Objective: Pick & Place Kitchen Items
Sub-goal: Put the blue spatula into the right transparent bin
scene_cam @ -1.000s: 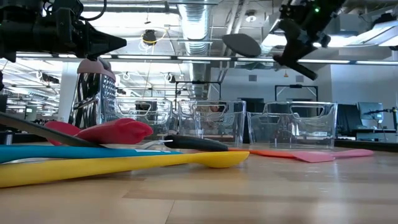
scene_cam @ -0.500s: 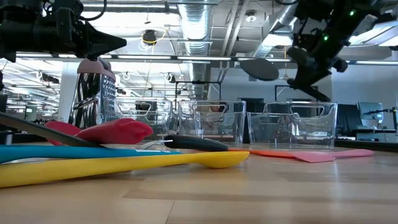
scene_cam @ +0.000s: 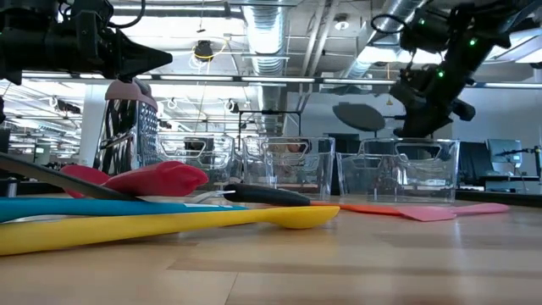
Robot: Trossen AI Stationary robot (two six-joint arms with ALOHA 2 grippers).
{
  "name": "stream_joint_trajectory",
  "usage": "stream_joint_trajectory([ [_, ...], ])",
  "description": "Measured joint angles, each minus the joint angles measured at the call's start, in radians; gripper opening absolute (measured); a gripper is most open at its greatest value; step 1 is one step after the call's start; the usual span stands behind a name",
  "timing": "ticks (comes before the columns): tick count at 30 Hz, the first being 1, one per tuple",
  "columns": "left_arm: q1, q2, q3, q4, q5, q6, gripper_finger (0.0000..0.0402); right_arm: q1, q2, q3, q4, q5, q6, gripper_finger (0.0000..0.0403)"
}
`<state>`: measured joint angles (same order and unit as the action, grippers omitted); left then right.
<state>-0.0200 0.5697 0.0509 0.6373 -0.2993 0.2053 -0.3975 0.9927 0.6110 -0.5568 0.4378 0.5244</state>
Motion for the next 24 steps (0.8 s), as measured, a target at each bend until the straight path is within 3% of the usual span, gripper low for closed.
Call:
stream_joint_trajectory([
  [12,0.000,0.000,0.000,0.000,0.000,0.000,0.0002,-0.070,0.180,-0.008,0.035,-0.150,-0.011,0.0099],
  [22,0.000,0.000,0.000,0.000,0.000,0.000,0.0002,-0.097,0.271,-0.008,0.059,-0.145,-0.029,0.0098],
  [24,0.000,0.000,0.000,0.000,0.000,0.000,0.0002,-0.096,0.263,-0.008,0.070,-0.146,-0.037,0.0121],
])
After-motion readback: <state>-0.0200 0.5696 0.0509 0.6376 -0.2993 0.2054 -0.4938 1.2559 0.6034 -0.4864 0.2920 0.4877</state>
